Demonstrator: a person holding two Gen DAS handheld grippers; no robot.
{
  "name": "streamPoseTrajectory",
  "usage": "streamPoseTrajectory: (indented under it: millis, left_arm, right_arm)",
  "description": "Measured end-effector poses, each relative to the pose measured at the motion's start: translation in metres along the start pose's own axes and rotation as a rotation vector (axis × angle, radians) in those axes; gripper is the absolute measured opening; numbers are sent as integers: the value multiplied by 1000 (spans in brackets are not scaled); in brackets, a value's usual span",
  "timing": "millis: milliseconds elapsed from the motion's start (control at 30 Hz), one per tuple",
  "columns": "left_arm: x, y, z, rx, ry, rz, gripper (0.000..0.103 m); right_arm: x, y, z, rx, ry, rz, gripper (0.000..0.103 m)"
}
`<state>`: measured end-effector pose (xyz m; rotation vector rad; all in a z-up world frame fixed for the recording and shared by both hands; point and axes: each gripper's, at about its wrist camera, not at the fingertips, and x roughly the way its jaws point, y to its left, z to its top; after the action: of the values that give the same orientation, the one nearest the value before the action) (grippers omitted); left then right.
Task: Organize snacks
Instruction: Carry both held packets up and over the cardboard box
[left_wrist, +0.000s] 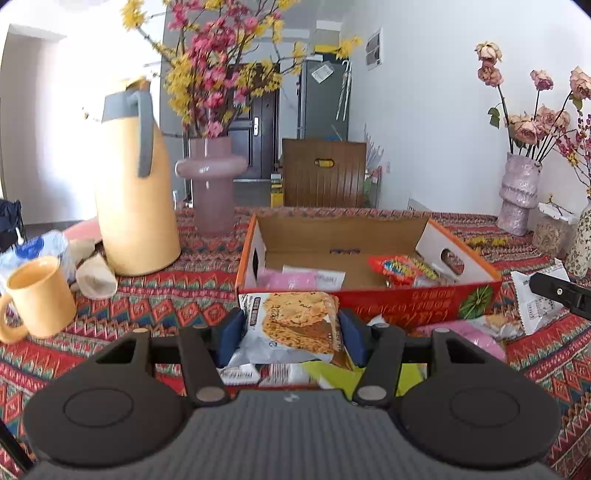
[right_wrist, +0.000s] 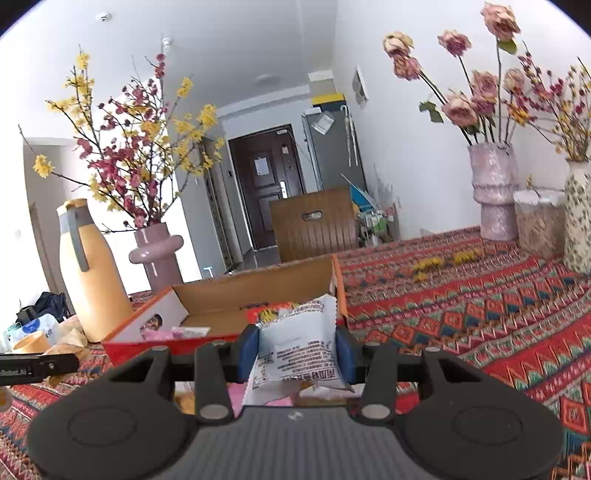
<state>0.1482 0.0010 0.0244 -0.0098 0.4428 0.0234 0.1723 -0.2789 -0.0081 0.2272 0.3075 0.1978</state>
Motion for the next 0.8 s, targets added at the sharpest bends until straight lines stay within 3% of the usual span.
streamPoseTrajectory:
  millis: [367, 800]
  left_arm:
    - [8, -19, 36, 29, -79, 12, 58]
    - [59, -18, 70, -5, -77, 87, 58]
  right_arm:
    - [27, 21, 36, -59, -30, 19, 43]
    - [85, 42, 70, -83, -21, 40, 43]
